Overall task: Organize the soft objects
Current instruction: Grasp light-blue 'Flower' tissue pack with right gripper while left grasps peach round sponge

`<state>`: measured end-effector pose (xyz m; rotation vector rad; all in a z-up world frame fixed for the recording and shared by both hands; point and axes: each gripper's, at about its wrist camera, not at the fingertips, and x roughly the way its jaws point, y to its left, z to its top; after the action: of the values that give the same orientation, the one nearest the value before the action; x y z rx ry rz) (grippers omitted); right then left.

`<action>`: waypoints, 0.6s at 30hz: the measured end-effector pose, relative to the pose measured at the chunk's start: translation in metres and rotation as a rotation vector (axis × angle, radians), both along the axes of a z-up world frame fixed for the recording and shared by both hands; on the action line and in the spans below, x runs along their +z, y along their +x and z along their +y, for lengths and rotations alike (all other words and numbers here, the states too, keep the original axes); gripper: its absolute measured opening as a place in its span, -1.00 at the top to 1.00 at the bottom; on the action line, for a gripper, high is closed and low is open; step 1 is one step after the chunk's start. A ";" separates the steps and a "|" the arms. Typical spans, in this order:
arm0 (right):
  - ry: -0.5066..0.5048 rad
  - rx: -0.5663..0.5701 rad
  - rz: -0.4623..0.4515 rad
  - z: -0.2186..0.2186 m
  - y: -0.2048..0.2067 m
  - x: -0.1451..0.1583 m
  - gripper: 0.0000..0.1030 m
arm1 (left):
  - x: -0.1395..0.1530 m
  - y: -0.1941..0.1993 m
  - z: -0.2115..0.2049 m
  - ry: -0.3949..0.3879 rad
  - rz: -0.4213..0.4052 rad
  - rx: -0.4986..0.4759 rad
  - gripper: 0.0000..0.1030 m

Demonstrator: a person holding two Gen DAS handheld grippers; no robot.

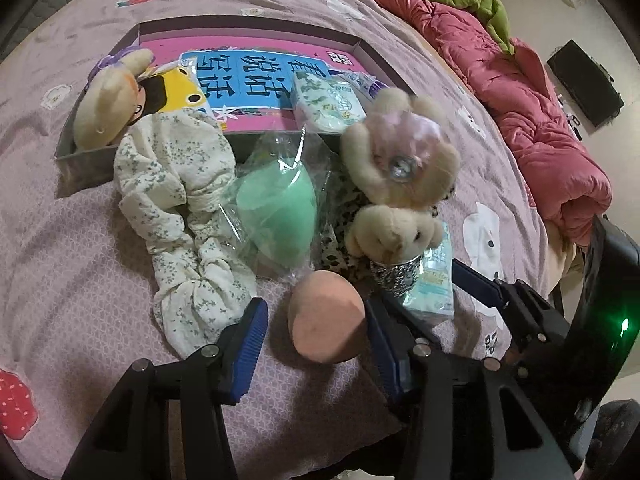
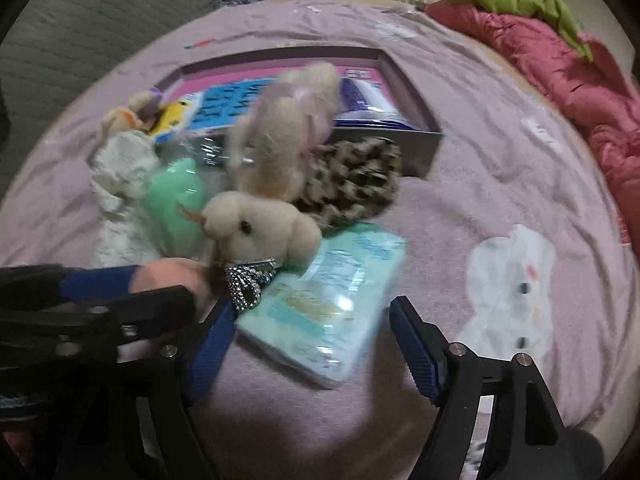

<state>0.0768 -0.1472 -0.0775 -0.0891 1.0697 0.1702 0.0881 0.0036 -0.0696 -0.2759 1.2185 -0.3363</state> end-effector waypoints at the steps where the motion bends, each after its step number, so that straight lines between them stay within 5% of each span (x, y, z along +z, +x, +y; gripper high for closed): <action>1: 0.013 -0.019 0.005 -0.006 0.000 0.000 -0.54 | 0.000 0.000 0.000 -0.002 -0.001 0.004 0.02; 7: 0.048 -0.133 0.005 -0.048 0.006 0.001 -0.54 | -0.004 0.002 -0.009 0.011 0.007 -0.007 0.02; 12: 0.003 -0.094 -0.008 -0.043 0.008 -0.006 -0.52 | -0.005 0.003 -0.014 0.024 0.004 -0.006 0.02; 16: -0.020 -0.061 -0.044 -0.041 0.008 -0.005 -0.05 | -0.008 0.005 -0.019 0.037 0.000 -0.006 0.06; 18: -0.015 -0.054 -0.042 -0.043 0.007 -0.004 -0.03 | -0.009 0.006 -0.021 0.042 -0.003 -0.009 0.14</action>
<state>0.0841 -0.1900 -0.0816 -0.0769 1.0300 0.1113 0.0946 -0.0179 -0.0785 -0.2335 1.2227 -0.3182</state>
